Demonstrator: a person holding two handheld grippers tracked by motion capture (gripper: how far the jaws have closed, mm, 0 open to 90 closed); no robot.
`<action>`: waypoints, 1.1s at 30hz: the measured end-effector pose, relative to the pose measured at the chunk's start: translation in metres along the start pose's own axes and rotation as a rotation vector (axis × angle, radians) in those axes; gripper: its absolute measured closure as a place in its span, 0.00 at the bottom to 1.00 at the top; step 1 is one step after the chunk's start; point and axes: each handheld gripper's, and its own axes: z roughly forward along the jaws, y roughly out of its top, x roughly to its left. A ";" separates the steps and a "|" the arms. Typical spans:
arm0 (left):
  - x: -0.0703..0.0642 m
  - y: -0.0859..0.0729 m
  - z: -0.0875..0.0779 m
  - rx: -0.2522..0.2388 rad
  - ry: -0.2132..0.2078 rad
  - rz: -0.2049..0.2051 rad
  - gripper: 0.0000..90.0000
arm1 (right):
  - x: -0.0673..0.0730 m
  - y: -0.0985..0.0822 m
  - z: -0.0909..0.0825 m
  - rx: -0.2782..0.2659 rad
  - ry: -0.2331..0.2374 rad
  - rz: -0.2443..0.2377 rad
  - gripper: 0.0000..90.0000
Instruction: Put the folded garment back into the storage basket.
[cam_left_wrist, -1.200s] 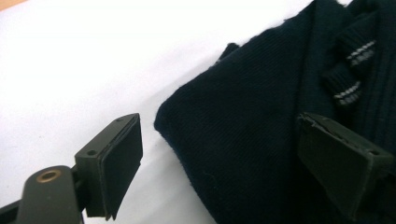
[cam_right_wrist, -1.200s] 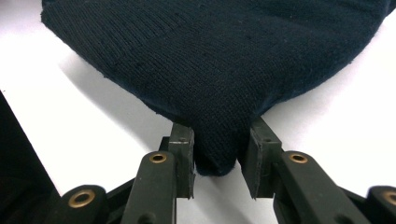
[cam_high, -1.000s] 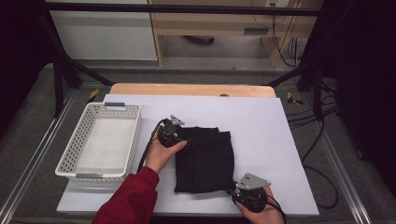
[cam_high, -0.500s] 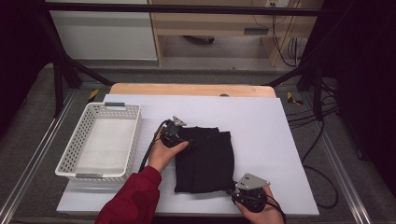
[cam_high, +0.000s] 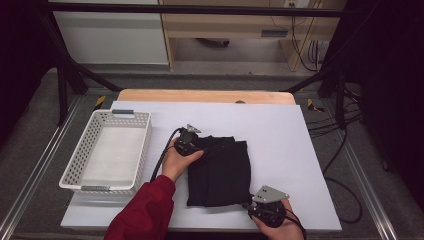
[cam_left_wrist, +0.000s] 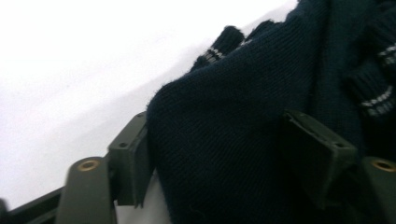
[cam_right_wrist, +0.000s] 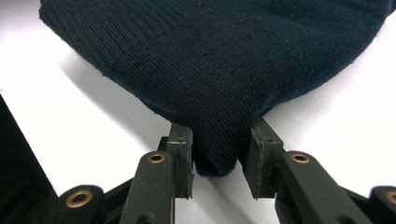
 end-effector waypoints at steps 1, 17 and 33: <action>0.000 0.000 -0.001 0.004 -0.010 0.007 0.37 | 0.000 0.000 0.000 -0.001 -0.001 0.002 0.73; -0.005 0.001 -0.002 0.008 -0.037 0.020 0.58 | 0.001 0.001 0.003 0.003 -0.025 0.017 0.56; -0.012 0.003 -0.005 0.015 -0.034 0.024 0.80 | 0.001 0.006 0.000 -0.027 -0.015 -0.022 0.78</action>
